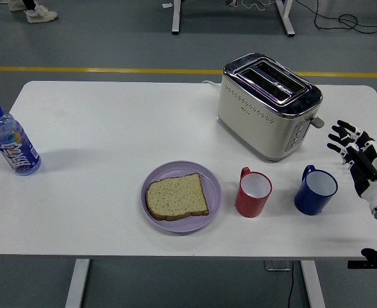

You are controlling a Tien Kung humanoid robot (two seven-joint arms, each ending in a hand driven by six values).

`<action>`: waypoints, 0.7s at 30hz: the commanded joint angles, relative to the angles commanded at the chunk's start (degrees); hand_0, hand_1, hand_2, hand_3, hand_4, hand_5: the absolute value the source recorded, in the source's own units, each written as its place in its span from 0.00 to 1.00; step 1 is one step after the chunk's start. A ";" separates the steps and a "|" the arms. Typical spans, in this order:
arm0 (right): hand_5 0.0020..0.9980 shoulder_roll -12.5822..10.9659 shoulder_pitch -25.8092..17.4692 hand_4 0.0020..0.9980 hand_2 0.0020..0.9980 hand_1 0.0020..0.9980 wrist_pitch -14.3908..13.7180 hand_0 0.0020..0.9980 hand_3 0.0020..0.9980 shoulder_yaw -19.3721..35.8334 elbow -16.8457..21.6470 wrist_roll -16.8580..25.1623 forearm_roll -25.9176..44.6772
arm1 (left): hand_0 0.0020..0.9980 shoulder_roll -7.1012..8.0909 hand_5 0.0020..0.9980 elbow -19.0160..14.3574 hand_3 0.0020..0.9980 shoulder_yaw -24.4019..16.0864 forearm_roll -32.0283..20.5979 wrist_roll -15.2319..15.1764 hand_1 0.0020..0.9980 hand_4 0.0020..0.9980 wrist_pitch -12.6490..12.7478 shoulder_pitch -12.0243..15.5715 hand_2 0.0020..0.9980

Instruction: Pick up the cup,pour liquid into bread,place the cup on the desk

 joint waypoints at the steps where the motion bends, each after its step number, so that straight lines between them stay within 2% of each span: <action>1: 0.47 0.00 -0.02 0.74 0.74 0.73 0.00 0.77 0.70 -0.02 -0.03 -0.01 0.00 | 0.69 0.01 1.00 0.00 0.55 -0.07 0.11 0.03 0.70 0.26 0.01 0.04 0.70; 16: 0.47 0.09 -0.52 0.74 0.73 0.73 -0.25 0.77 0.70 -0.41 -0.21 -0.14 0.18 | 0.69 -0.08 1.00 0.03 0.56 -1.88 3.37 1.10 0.70 0.25 -0.03 0.79 0.70; 21: 0.47 0.04 -0.77 0.74 0.73 0.73 -0.24 0.77 0.70 -0.23 0.02 -0.05 0.21 | 0.69 -0.04 1.00 0.02 0.56 -1.62 3.05 0.88 0.70 0.25 -0.09 0.92 0.70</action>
